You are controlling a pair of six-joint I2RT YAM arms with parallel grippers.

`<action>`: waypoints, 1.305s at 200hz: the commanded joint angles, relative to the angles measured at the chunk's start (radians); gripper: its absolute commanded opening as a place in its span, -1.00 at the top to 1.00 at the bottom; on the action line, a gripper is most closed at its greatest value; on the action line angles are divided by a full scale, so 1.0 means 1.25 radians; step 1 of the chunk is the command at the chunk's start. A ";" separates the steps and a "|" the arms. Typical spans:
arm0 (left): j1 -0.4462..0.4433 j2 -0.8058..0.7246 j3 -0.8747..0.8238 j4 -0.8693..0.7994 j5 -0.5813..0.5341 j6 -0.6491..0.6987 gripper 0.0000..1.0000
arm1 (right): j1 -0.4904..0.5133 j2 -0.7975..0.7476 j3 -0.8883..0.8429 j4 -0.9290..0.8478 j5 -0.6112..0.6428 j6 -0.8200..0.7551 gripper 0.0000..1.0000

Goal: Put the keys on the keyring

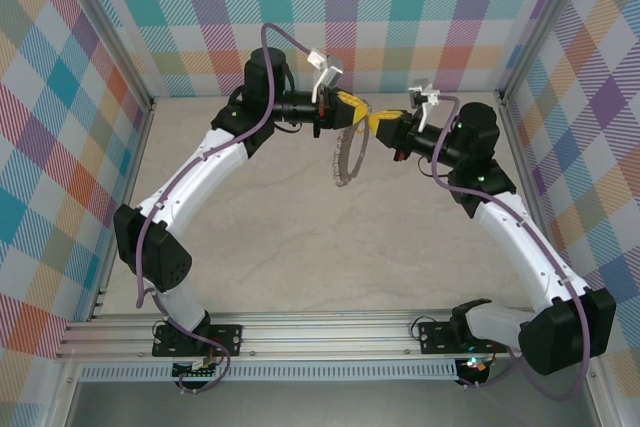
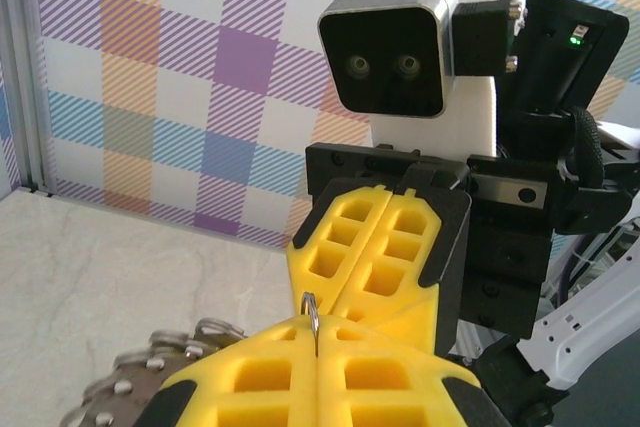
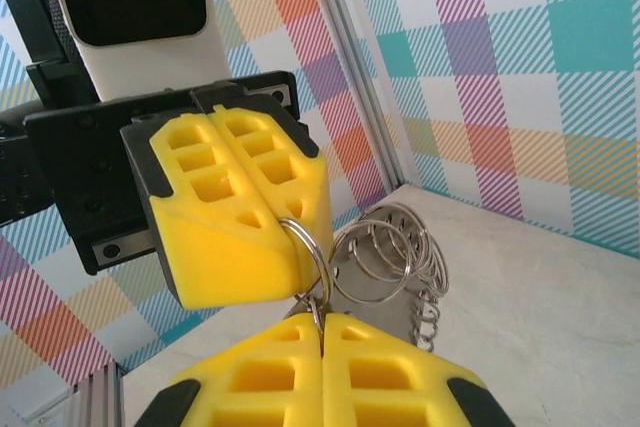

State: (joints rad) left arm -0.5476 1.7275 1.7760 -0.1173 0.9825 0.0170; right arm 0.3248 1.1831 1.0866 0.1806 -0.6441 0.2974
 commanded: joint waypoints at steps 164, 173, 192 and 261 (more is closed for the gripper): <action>-0.025 0.023 -0.013 0.137 -0.013 -0.068 1.00 | 0.067 0.020 0.050 0.037 -0.093 0.077 0.41; -0.024 0.023 -0.014 0.138 -0.014 -0.067 1.00 | 0.056 -0.002 0.042 0.023 -0.093 0.077 0.35; -0.022 0.023 -0.015 0.140 -0.012 -0.069 1.00 | 0.023 -0.062 0.020 0.007 -0.090 0.084 0.29; -0.021 0.014 -0.027 0.165 0.002 -0.080 1.00 | -0.075 -0.144 0.001 0.031 -0.019 0.122 0.24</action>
State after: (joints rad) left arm -0.5694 1.7462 1.7542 0.0307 0.9604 -0.0681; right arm 0.2474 0.9798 1.0889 0.1822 -0.6888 0.4164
